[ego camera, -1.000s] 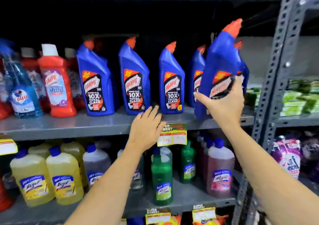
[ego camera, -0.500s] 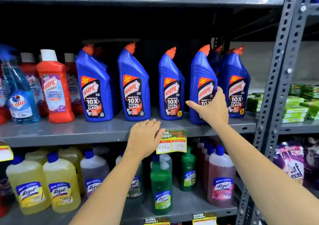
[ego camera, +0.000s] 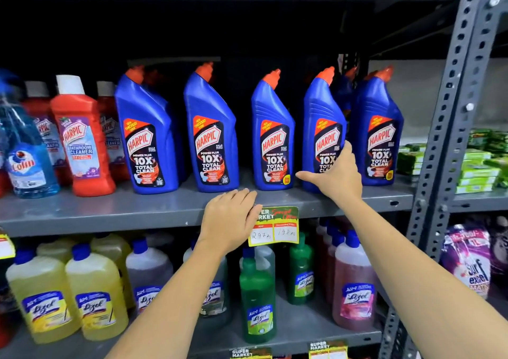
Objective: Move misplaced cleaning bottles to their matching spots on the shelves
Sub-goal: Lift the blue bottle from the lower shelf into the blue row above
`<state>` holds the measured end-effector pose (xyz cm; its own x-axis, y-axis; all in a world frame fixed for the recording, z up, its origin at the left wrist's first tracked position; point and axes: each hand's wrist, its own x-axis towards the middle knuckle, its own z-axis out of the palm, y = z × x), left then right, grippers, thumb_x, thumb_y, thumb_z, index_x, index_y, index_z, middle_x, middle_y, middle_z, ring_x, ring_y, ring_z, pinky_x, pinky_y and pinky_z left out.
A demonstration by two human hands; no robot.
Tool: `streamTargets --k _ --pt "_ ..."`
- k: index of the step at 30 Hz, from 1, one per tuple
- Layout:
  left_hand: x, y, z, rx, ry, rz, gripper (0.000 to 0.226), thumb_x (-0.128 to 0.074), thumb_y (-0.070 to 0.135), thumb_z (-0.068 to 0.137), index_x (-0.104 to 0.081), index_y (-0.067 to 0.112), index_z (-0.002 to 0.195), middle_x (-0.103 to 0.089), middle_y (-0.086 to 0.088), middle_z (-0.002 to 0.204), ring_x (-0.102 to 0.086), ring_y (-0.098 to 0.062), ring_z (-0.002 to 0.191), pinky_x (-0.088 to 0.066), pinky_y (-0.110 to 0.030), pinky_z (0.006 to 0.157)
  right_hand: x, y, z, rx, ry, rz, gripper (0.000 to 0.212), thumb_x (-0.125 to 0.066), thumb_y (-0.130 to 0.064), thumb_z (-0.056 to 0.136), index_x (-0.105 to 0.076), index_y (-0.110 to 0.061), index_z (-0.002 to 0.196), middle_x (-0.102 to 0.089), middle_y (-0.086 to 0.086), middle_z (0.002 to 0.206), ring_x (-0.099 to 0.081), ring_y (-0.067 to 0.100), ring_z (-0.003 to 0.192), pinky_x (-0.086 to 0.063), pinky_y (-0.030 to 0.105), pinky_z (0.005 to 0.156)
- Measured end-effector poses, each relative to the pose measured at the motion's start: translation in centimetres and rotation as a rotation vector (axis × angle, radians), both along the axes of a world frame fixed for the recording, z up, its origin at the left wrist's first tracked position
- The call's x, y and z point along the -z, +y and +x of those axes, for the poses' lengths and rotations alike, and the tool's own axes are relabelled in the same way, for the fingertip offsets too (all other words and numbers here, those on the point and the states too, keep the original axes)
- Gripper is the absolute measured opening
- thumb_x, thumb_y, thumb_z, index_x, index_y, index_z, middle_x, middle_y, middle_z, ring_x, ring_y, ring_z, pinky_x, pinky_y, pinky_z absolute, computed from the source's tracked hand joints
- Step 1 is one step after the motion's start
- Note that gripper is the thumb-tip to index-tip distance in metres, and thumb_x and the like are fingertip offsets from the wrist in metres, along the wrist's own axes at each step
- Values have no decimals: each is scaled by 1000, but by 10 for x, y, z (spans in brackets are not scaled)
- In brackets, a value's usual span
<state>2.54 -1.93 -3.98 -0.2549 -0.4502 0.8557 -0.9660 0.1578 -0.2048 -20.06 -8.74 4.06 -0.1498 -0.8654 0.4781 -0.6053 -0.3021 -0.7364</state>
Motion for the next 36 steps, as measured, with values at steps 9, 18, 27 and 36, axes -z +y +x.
streamTargets --k 9,18,27,36 --pt "0 -1 1 -23 -4 32 44 -38 38 98 -69 9 109 -72 -7 106 -67 -26 91 -53 -38 70 3 -15 -1 -15 -51 -17 127 -91 -46 56 -12 -19 151 -41 11 147 -49 39 127 -43 51 98" --pt "-1 3 -1 -32 9 41 42 -39 38 98 -69 9 106 -72 -7 104 -67 -26 90 -53 -38 70 5 -19 3 12 -66 -25 127 -90 -47 55 -11 -20 151 -44 13 143 -52 39 123 -45 51 96" --pt "-1 4 -2 -44 11 64 41 -40 37 97 -69 9 105 -72 -7 105 -67 -26 89 -52 -37 69 6 -19 2 1 -44 -15 127 -88 -49 59 -6 -19 152 -40 13 145 -51 39 124 -45 52 96" --pt "0 7 -4 -34 63 50 37 -42 36 97 -67 10 97 -70 -5 96 -64 -25 83 -48 -39 67 10 -16 1 21 -25 -14 127 -84 -55 61 -4 -20 153 -40 12 148 -52 40 124 -46 53 93"
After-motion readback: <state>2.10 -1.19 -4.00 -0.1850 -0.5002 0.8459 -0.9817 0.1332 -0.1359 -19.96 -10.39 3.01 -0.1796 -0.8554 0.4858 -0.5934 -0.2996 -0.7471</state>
